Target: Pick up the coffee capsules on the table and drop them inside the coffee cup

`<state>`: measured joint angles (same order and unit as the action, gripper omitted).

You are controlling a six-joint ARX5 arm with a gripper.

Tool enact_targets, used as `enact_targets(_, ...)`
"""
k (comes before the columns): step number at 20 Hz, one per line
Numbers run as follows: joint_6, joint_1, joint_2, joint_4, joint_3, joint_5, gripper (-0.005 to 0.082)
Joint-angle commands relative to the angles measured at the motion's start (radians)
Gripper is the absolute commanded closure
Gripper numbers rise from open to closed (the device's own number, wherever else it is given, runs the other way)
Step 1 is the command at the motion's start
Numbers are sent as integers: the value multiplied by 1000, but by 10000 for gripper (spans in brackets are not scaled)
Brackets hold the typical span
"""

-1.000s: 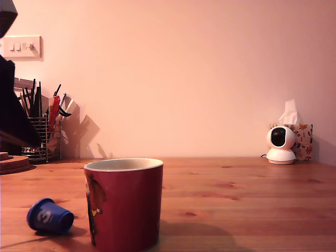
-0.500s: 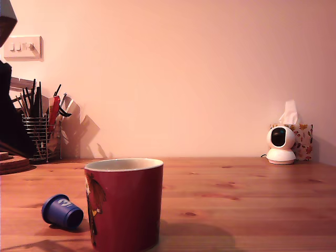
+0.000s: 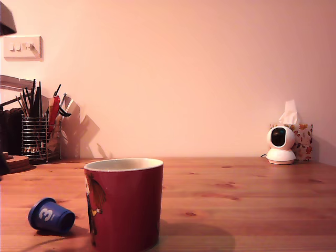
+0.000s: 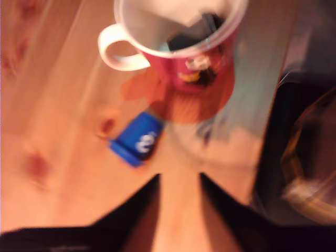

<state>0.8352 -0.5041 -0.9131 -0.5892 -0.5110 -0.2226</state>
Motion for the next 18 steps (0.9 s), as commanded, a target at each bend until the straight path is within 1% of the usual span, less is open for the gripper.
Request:
enact_targets(1,57,0,-5,35,1,19,339)
enact_targets(2,61,0,-10,51,1,32,339)
enact_targets(3,82,2,-16,65,1,40,338)
enact_targets(6,101,13,-48,75,1,44,338)
enact_targets(7,117,16,-61,80,1,44,339)
enact_targets(13,120,16,-144,145,1,39,339)
enact_targets(15,159,16,-164,145,0,37,339)
enact_targets(16,164,16,-174,147,0,37,339)
enact_targets(17,191,16,-184,150,0,36,339)
enact_targets(18,198,16,-196,153,-2,36,339)
